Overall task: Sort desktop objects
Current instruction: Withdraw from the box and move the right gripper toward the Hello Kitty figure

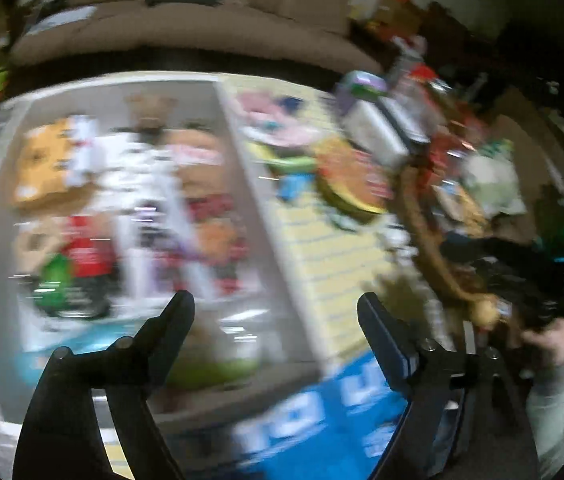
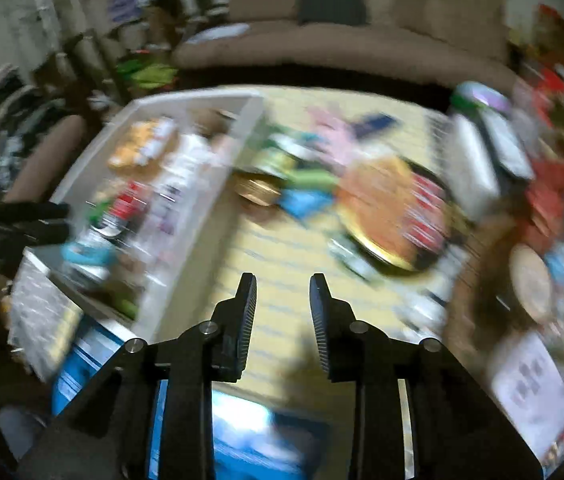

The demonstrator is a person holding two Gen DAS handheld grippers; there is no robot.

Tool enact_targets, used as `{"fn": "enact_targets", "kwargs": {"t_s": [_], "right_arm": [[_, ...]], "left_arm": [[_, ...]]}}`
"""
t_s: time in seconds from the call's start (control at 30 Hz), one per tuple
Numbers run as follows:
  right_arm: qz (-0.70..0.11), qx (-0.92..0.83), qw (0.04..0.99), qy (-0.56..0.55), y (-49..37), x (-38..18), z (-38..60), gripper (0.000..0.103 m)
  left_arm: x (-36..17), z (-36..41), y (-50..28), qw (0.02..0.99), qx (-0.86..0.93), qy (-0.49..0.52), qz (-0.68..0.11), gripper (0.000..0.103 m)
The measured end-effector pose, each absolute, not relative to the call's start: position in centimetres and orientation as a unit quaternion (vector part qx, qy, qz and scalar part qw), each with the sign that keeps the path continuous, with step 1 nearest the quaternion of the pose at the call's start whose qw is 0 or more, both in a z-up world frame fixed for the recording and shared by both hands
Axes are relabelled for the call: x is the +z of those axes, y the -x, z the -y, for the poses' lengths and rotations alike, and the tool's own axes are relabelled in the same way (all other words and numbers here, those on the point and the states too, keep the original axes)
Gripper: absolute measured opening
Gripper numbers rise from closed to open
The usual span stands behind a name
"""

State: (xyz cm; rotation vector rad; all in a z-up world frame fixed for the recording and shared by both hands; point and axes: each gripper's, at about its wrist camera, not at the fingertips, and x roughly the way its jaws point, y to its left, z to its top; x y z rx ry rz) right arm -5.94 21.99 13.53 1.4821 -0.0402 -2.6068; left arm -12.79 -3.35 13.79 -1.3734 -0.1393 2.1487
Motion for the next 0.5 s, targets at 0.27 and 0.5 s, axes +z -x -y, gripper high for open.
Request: {"fn": "enact_targets", "kwargs": {"t_s": [0.27, 0.5], "right_arm": [[0.106, -0.889, 0.002, -0.445, -0.4, 13.2, -31.1, 0.027], [0.16, -0.912, -0.021, -0.378, -2.4, 14.6, -34.7, 0.027]], "left_arm": [[9.3, -11.5, 11.8, 0.355, 0.748, 0.558, 0.052, 0.087], [3.9, -20.7, 11.8, 0.342, 0.726, 0.593, 0.069, 0.087]]}}
